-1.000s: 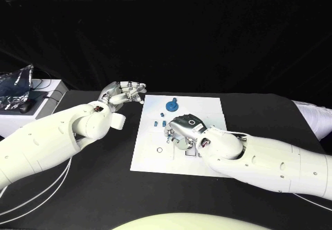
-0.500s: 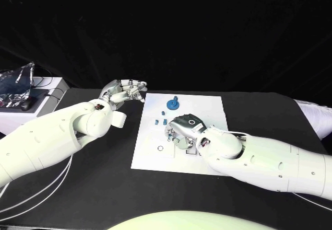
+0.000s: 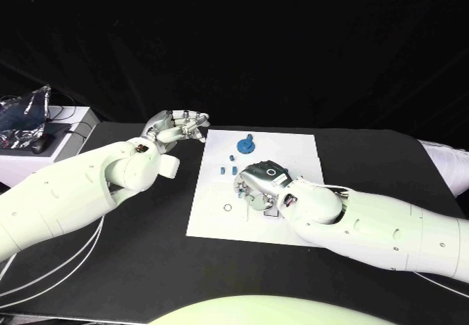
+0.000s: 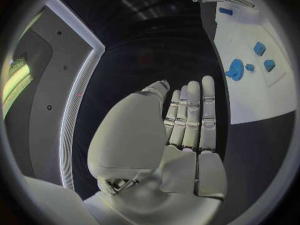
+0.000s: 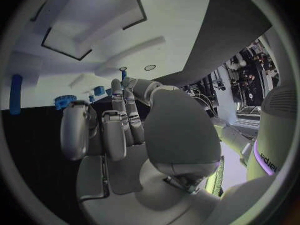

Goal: Assemble the parts on the task board

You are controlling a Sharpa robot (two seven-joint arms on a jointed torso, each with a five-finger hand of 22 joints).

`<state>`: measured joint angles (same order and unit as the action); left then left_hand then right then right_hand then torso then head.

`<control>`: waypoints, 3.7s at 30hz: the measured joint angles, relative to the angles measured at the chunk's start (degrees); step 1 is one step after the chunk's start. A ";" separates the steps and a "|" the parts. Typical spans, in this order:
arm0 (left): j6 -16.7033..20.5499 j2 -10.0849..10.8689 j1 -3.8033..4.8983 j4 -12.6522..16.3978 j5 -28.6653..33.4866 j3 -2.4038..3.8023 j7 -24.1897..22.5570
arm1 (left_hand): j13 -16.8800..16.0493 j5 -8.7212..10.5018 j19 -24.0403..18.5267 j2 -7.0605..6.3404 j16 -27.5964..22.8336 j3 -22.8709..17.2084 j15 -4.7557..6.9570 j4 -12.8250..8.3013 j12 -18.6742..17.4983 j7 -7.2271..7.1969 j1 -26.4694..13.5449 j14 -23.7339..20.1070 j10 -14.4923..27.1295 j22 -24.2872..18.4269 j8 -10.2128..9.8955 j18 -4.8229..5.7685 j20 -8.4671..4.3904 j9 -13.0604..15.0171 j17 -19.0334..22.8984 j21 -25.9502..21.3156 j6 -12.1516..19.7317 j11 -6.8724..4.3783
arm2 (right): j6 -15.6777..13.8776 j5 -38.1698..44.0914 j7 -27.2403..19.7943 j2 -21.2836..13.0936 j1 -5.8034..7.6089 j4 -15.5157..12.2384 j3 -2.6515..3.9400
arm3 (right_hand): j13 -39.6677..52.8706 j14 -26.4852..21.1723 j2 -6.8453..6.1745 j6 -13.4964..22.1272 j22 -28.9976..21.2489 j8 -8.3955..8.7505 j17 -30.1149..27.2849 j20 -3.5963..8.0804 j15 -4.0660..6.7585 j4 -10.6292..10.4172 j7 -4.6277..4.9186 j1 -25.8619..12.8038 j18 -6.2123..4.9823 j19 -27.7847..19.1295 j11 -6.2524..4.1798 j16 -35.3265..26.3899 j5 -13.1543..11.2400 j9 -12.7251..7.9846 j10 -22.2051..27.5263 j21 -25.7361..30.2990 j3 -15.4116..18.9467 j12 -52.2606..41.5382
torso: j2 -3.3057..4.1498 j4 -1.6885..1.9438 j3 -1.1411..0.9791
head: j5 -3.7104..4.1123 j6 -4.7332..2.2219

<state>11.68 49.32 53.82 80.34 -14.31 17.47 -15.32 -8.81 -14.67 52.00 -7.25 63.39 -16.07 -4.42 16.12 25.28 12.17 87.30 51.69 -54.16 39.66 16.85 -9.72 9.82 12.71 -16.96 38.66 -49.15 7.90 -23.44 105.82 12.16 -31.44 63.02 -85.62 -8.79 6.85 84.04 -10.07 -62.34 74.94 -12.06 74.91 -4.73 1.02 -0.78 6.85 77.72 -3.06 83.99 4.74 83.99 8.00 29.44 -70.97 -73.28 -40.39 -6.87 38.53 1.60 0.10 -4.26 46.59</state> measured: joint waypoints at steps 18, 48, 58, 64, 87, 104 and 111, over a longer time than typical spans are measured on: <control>-0.01 0.24 -0.01 0.02 0.02 0.00 0.09 | 0.05 0.00 0.00 0.00 0.00 -0.55 0.00 -0.07 0.00 0.00 0.00 0.00 0.00 0.00 0.00 0.00 0.00 -0.05 0.07 0.00 0.00 0.00 | 1.19 0.16 0.00 0.50 -0.16 0.94 -0.13 | 0.05 0.00 -0.13 0.02 -0.01 0.19 0.00 0.00 0.00 0.00 -0.01 -0.13 0.00 0.00 0.04 0.00 -0.02 0.04 -0.08 0.00 0.01 0.21 | 0.03 0.00 -0.02 | -0.15 0.64; -0.68 0.60 -0.01 0.06 0.10 0.00 0.90 | 0.04 0.00 0.00 -0.23 0.00 -0.55 0.00 -0.07 0.00 0.00 -0.23 0.00 0.00 -0.05 -0.01 0.01 0.00 -0.04 0.06 0.00 0.00 0.00 | 0.45 -1.39 -2.08 0.18 -0.52 0.99 -0.36 | -2.77 0.00 -3.67 4.48 -0.03 3.48 -0.65 -0.84 -1.25 -1.09 1.39 -4.14 -0.01 0.01 0.57 -0.79 0.73 -1.33 6.45 5.73 4.79 3.34 | -0.05 -0.01 -0.01 | -0.42 1.40; -1.22 0.60 -0.01 -0.07 0.13 0.00 1.38 | 0.20 0.00 1.55 -0.62 0.00 -1.75 0.05 0.00 0.00 0.12 -0.62 0.78 0.00 0.12 0.47 0.01 -0.04 -0.15 0.09 0.36 0.12 0.00 | -3.25 -2.37 -1.98 -1.77 -0.58 -1.00 -0.33 | -3.02 0.00 -4.15 7.06 -0.03 5.27 -1.60 -1.24 -1.66 -1.36 0.91 -3.66 -0.89 0.01 1.29 -1.23 0.53 -2.58 9.81 8.49 7.20 3.35 | -0.05 -0.03 -0.04 | -0.27 1.08; -1.63 0.57 -0.01 -0.28 0.13 0.00 1.79 | 0.20 0.00 2.16 -0.68 0.00 -2.05 0.12 0.01 0.00 0.01 -0.69 0.95 0.00 0.42 0.55 0.00 -0.09 -0.15 0.09 0.66 0.43 0.00 | -5.69 -4.71 -1.95 -4.71 -0.23 -3.16 0.19 | -2.87 0.00 -3.87 7.54 -0.03 5.88 -1.92 -1.24 -1.66 -1.66 0.98 -3.38 -0.89 0.01 1.27 -1.23 0.56 -2.94 9.78 8.77 7.83 3.15 | -0.13 -0.09 -0.04 | -0.07 0.77; -2.33 0.59 -0.07 -0.65 0.13 0.00 2.26 | 0.19 0.00 2.15 -0.90 -0.27 -2.53 0.12 -0.16 0.22 0.01 -0.90 0.94 0.00 0.46 0.54 0.00 -0.09 -0.14 0.15 0.66 0.42 0.00 | -6.07 -16.23 -3.89 -8.66 2.23 -4.94 0.84 | -2.19 0.00 -3.63 5.40 0.01 5.31 -1.73 -1.24 -1.65 -1.27 1.73 -1.46 -0.89 0.00 0.20 -1.23 2.19 -3.05 3.70 7.77 6.14 1.98 | -0.14 -0.16 -0.02 | 0.49 0.05; -2.39 0.83 -0.21 -0.54 0.14 0.00 2.24 | 0.24 0.00 2.15 -0.90 -0.27 -2.53 0.12 -0.16 0.22 0.00 -0.90 0.94 0.00 0.45 0.76 0.00 -0.09 -0.13 0.15 0.66 0.42 0.00 | -3.99 -14.37 -3.08 -5.53 2.10 -3.30 0.57 | -2.15 -0.21 -3.91 5.19 0.00 5.31 -2.06 -1.23 -1.44 -0.95 1.92 -0.72 -0.89 0.01 0.16 -1.23 2.19 -3.05 3.13 7.78 5.82 1.99 | -0.16 -0.13 0.06 | 0.42 0.07; -2.42 0.84 -0.23 -0.52 0.14 0.00 2.23 | 0.24 0.00 2.15 -0.90 -0.27 -2.53 0.12 -0.16 0.22 0.00 -0.90 0.94 0.00 0.45 0.76 0.01 -0.09 -0.13 0.14 0.66 0.42 0.00 | -2.24 -11.37 -1.71 -2.80 1.59 -2.31 0.27 | -2.23 -0.21 -3.99 5.19 -0.01 5.32 -2.31 -1.23 -1.44 -1.11 1.91 -0.80 -0.89 0.01 0.16 -1.23 2.09 -3.14 3.13 8.48 5.66 1.99 | -0.13 -0.13 0.02 | 0.29 0.22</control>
<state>9.26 50.16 53.59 79.82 -14.17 17.47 -13.09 -8.57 -14.67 54.14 -8.15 63.12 -18.60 -4.30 15.96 25.50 12.18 86.40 52.63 -54.16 40.11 17.61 -9.71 9.73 12.58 -16.82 39.32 -48.73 7.90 -25.67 94.45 10.46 -34.25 64.61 -87.93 -8.52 4.63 83.83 -14.05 -57.16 74.94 -6.74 72.60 -5.96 -0.42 -1.89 8.76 76.93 -3.94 84.00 4.90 82.76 10.09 26.30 -67.85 -64.79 -34.72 -4.88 38.40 1.47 0.12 -3.97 46.81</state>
